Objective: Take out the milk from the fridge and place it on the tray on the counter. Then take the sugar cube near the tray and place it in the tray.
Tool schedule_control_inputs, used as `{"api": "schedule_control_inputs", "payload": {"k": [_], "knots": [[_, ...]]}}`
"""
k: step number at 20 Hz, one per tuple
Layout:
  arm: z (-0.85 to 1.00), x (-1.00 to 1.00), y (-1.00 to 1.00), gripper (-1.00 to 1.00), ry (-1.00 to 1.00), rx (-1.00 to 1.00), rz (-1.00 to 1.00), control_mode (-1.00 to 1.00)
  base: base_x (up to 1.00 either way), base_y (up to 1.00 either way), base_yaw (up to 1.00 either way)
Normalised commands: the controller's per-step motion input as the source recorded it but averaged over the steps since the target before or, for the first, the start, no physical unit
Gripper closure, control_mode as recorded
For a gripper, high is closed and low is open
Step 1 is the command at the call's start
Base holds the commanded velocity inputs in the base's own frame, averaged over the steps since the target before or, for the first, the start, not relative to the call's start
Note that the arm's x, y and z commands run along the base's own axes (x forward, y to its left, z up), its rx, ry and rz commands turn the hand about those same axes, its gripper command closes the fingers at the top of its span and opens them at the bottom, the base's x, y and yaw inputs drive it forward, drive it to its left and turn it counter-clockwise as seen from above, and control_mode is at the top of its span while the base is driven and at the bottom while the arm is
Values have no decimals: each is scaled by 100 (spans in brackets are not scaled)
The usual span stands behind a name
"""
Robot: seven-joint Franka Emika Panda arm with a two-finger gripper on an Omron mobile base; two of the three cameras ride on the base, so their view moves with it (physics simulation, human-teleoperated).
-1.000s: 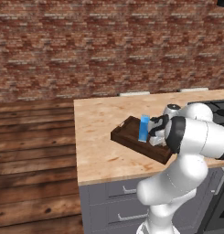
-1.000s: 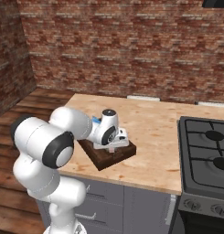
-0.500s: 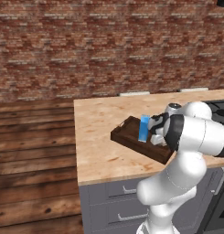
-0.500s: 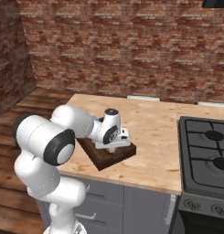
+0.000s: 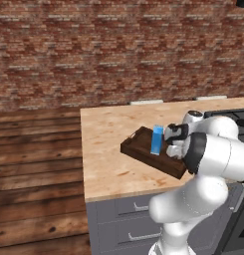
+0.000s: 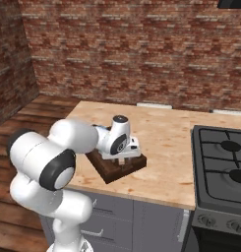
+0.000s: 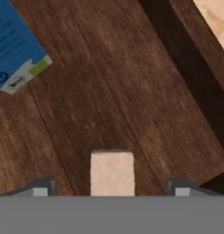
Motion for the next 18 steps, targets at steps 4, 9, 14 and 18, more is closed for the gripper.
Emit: {"api": "schedule_control_inputs", "payload": {"k": [4, 9, 14, 18], "knots": [[65, -35, 0, -100, -5, 0, 0, -100, 0, 0, 0], [79, -59, 7, -100, -14, 0, -1, -100, 0, 0, 0], [92, -85, 17, -100, -20, -1, -6, -100, 0, 0, 0], [79, -95, 20, -100, -24, 0, -10, -100, 0, 0, 0]]}}
